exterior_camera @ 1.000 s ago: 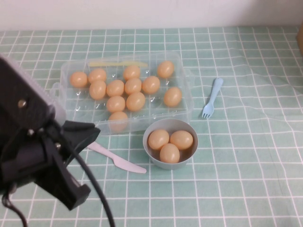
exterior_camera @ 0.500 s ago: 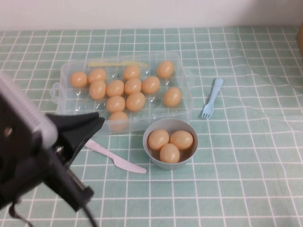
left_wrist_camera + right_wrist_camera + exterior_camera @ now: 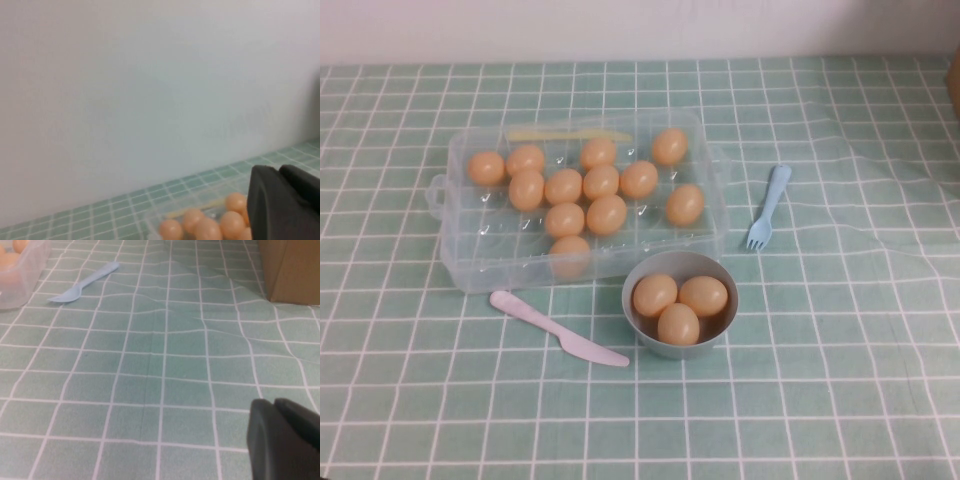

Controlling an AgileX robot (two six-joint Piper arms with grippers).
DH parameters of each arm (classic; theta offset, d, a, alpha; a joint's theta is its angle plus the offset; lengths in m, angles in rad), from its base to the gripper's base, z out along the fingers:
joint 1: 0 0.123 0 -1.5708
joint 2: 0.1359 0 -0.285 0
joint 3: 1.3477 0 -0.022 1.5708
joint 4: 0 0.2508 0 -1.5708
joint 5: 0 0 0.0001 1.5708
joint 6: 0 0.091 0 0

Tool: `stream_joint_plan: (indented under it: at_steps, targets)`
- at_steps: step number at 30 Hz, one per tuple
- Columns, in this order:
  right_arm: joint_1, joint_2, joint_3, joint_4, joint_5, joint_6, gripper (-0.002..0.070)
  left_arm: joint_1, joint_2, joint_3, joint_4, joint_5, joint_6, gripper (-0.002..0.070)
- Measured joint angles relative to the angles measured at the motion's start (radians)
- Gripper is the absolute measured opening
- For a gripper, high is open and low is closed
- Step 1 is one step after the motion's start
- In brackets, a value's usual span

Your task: Take an egg out of the egg box

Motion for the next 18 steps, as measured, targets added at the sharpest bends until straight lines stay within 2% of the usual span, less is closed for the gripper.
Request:
stream_joint_plan:
  at_steps: [4,6,11,18]
  targets:
    - [0.000,0.000,0.000,0.000,0.000,0.000,-0.0017,0.116,-0.128,0.080,-0.048,-0.005,-0.009,-0.0002]
    - [0.000,0.000,0.000,0.000,0.000,0.000,-0.0017,0.143,-0.166,0.113,-0.059,-0.003,-0.021,-0.0002]
    - [0.000,0.000,0.000,0.000,0.000,0.000,-0.0017,0.153,-0.189,0.141,-0.059,0.087,-0.030,-0.0002]
    - [0.000,0.000,0.000,0.000,0.000,0.000,-0.0017,0.153,-0.189,0.141,-0.059,0.371,-0.032,-0.0002]
